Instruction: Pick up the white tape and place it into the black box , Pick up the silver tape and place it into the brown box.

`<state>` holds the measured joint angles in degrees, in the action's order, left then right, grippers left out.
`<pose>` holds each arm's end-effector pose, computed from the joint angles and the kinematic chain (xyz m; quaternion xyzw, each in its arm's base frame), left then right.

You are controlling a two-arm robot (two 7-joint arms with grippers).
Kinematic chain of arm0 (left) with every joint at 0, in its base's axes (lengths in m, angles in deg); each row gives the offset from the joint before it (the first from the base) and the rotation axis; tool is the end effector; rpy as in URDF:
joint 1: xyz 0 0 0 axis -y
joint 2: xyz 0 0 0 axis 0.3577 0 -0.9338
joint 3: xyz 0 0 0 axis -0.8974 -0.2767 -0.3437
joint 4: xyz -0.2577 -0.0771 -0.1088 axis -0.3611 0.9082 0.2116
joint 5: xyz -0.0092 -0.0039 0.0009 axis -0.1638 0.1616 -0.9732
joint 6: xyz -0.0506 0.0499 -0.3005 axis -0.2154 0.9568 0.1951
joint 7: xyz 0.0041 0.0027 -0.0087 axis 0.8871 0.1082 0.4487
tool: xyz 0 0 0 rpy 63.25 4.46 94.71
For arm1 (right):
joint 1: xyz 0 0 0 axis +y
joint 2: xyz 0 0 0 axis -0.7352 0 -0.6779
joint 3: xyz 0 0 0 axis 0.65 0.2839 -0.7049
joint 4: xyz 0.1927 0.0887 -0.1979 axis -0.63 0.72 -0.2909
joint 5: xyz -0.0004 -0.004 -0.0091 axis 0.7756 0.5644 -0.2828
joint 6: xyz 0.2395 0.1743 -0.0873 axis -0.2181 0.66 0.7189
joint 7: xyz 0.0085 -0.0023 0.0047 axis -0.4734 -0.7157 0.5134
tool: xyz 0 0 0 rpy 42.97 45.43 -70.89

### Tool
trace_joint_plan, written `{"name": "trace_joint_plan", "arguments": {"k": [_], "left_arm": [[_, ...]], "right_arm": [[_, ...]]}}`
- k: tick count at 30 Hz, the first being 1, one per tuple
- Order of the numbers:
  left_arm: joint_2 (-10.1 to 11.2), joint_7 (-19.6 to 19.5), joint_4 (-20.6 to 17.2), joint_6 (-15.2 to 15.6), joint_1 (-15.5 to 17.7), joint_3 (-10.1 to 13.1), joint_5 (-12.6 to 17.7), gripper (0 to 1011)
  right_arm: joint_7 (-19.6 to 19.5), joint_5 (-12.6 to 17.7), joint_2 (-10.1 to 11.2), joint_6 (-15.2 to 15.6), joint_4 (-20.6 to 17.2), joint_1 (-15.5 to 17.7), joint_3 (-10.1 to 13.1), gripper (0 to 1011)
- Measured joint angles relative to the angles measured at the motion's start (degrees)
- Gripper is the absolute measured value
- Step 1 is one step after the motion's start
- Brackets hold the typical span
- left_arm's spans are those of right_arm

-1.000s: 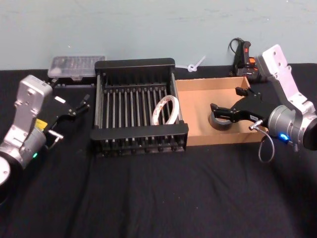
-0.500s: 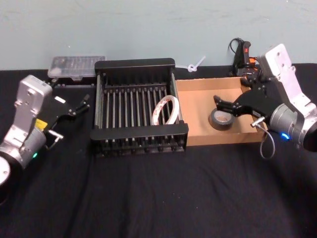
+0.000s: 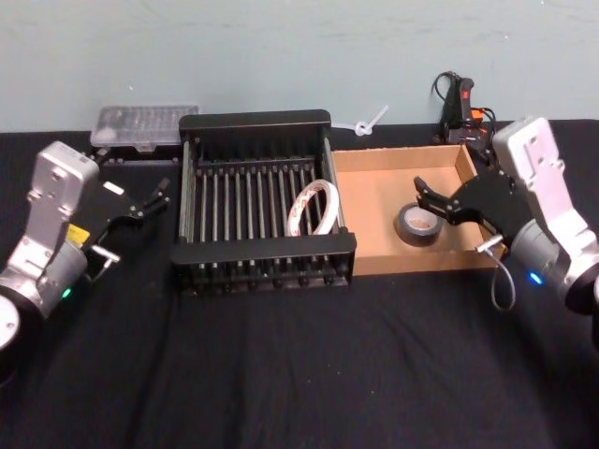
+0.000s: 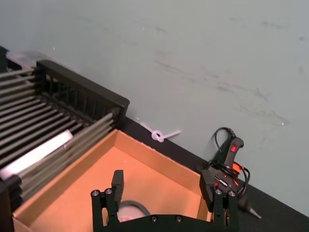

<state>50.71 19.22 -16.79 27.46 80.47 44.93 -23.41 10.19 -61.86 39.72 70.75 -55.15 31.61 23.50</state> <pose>0.3580 0.0827 -0.3023 0.1415 -0.1324 0.5800 0.7913 0.3705 -0.0365 -0.2731 -0.1547 -0.1039 -0.5303 0.8271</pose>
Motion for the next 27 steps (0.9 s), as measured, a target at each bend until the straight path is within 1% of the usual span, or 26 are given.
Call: {"name": "trace_joint_plan", "arguments": {"k": [4, 8, 15, 27], "left_arm": [[0.00, 0.00, 0.00, 0.00, 0.00, 0.00, 0.00, 1001], [0.00, 0.00, 0.00, 0.00, 0.00, 0.00, 0.00, 1002], [0.00, 0.00, 0.00, 0.00, 0.00, 0.00, 0.00, 1001], [0.00, 0.00, 0.00, 0.00, 0.00, 0.00, 0.00, 1001]], "right_arm": [[-0.61, -1.60, -0.59, -1.74, 1.68, 0.50, 0.08, 1000], [-0.70, -2.42, -1.07, -2.46, 2.57, 0.69, 0.35, 1000], [-0.79, -3.15, -1.76, -2.65, 3.05, 1.01, 1.04, 1000], [-0.77, -3.13, -1.66, -2.62, 3.05, 0.94, 0.91, 1000]]}}
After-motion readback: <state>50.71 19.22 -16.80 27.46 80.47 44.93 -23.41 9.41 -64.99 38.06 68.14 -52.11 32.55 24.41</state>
